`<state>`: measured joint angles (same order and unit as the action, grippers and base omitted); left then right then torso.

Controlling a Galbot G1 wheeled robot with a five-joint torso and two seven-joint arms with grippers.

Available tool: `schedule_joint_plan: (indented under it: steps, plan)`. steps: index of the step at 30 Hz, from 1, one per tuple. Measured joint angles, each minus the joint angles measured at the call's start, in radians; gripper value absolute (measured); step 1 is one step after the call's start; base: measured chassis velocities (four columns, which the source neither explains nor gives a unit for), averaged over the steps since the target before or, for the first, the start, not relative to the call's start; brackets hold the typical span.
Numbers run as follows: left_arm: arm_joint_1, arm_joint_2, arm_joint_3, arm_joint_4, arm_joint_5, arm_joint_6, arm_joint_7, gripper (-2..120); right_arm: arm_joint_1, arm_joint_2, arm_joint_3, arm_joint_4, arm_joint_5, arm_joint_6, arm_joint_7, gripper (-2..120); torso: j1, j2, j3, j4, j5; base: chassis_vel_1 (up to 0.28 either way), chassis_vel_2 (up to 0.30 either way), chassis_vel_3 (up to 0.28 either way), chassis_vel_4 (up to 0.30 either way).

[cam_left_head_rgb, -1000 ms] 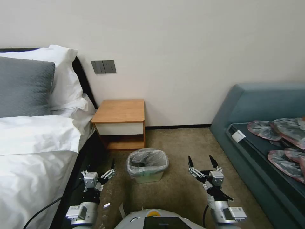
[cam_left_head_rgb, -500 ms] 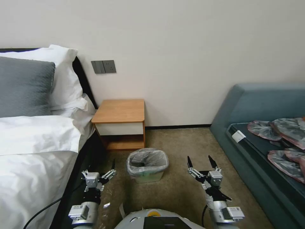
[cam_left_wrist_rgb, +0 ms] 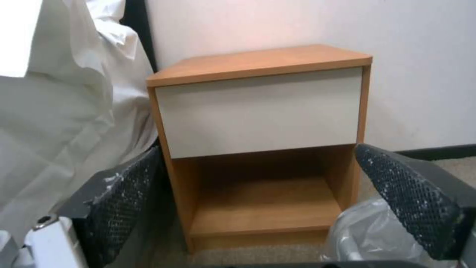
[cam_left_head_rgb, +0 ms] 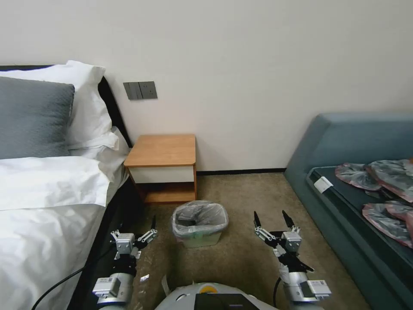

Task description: Pick up the garbage bag from the table and place it over the trash can.

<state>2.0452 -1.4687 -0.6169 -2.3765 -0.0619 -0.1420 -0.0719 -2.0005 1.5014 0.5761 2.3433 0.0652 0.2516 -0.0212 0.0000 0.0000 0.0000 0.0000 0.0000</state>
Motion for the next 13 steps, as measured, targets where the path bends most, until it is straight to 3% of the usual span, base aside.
schedule_joint_plan:
  steps: [13]
  plan:
    - [0.0, 0.0, 0.0, 0.0, 0.0, 0.0, 0.001, 100, 0.0, 0.0, 0.0, 0.0, 0.0, 0.001, 0.0, 100, 0.0, 0.0, 0.0, 0.0, 0.0, 0.0, 0.0, 0.0, 0.0]
